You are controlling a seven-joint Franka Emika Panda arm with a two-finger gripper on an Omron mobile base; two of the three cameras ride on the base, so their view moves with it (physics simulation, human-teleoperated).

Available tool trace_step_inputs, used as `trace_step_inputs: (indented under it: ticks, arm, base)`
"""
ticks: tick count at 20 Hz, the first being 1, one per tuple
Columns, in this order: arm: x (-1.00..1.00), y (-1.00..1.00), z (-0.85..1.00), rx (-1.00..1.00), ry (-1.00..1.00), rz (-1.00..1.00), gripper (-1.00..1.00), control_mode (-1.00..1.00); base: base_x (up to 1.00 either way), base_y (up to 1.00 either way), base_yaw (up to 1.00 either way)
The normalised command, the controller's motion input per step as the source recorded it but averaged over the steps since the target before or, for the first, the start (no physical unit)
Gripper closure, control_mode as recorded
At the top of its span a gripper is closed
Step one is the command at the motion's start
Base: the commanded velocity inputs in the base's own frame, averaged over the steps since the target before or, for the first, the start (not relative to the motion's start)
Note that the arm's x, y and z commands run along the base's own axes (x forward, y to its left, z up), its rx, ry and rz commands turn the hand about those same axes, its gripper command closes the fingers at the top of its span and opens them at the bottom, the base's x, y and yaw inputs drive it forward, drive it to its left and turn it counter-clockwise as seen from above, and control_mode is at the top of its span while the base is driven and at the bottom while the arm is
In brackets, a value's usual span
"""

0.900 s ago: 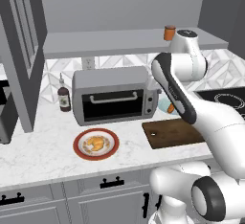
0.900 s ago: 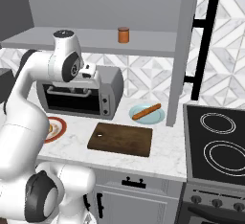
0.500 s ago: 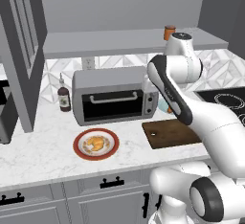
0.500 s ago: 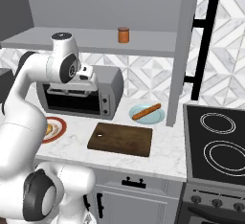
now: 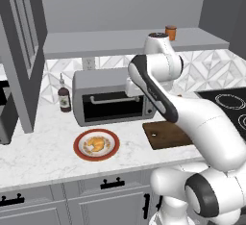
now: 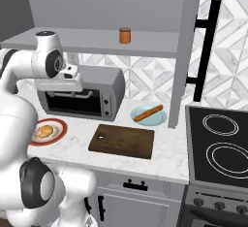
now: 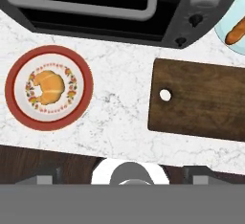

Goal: From the different types of pastries on the counter, select a croissant and place it on the cutting board. Then retrieve a jar of jam from the cabinet and place it alongside the croissant on the cutting board.

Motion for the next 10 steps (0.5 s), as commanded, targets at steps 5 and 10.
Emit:
trace_step_inputs:
  ticks: [5, 10]
  arm:
    - [-0.24, 0.50, -0.28, -0.02, 0.00, 0.07, -1.00, -1.00]
    - [-0.30, 0.61, -0.39, -0.05, 0.00, 0.07, -1.00, -1.00]
  base:
    - [0.00, 0.00, 0.00]
    - [0.00, 0.00, 0.00]
